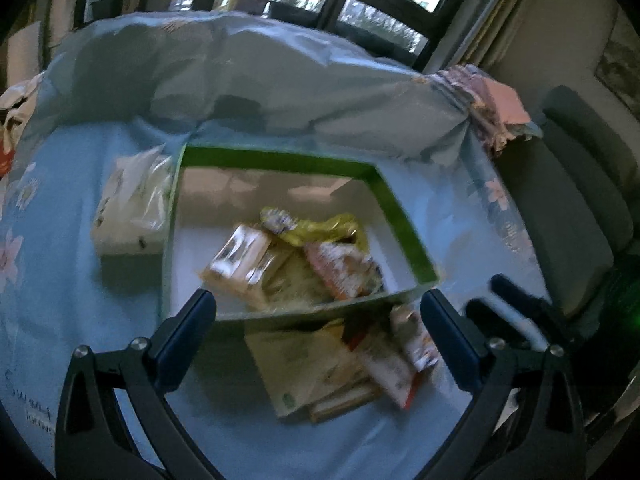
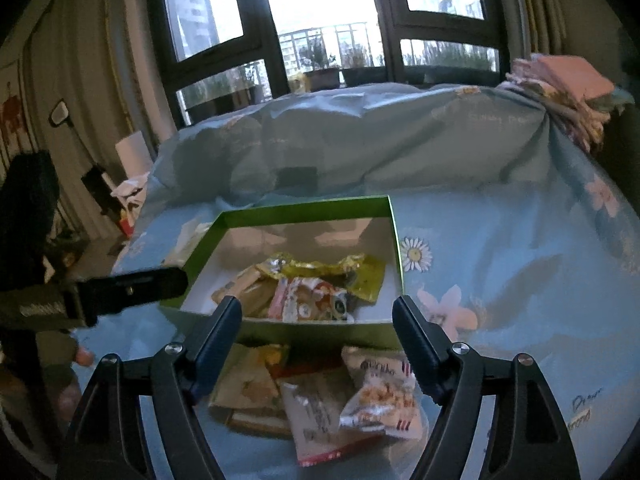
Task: Organize snacks
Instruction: 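Withdraw both tools from the box back over the snack pile, then grasp the beige bag with green print with the left tool, then lift the beige bag with the left tool and carry it over the box, then lower the beige bag into the green box and open the left tool, then withdraw the left tool from the box toward the packets on the cloth, then grasp the white snack packet with blue-red print with the left tool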
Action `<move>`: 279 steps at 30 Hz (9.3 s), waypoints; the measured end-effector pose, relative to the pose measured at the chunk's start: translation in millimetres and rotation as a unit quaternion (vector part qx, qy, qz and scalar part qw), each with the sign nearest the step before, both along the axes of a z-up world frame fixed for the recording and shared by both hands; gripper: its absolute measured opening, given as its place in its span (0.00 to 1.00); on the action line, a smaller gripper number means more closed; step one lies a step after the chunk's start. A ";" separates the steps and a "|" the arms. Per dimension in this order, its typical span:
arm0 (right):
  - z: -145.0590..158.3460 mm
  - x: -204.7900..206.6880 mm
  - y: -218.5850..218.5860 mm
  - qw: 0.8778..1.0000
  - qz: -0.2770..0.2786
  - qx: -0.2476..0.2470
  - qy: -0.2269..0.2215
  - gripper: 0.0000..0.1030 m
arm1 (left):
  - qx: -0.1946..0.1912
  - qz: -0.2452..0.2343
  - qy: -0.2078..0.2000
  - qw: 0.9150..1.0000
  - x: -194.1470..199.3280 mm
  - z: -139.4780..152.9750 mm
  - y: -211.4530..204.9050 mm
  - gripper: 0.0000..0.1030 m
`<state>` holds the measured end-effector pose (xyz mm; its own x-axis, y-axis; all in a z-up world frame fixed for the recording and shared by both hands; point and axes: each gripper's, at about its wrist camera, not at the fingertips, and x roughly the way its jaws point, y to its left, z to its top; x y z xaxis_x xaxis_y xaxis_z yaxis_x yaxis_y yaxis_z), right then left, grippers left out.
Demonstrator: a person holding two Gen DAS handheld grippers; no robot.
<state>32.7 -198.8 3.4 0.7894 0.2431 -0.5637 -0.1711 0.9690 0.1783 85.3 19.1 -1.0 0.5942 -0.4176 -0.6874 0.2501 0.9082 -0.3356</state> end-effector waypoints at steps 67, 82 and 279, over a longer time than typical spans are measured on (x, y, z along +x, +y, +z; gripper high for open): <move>-98.5 19.8 82.2 0.973 0.202 -0.054 0.095 0.24 | -0.134 -0.012 0.188 0.973 4.1 -94.4 33.1 0.42; -63.2 -5.8 90.7 0.979 0.198 -0.033 0.042 0.21 | -0.158 -0.021 0.135 0.978 -16.6 -54.3 49.3 0.39; -88.6 -40.5 -48.4 0.996 -0.003 0.028 0.081 0.68 | -0.056 -0.143 0.078 0.985 -33.2 -54.2 -44.5 0.99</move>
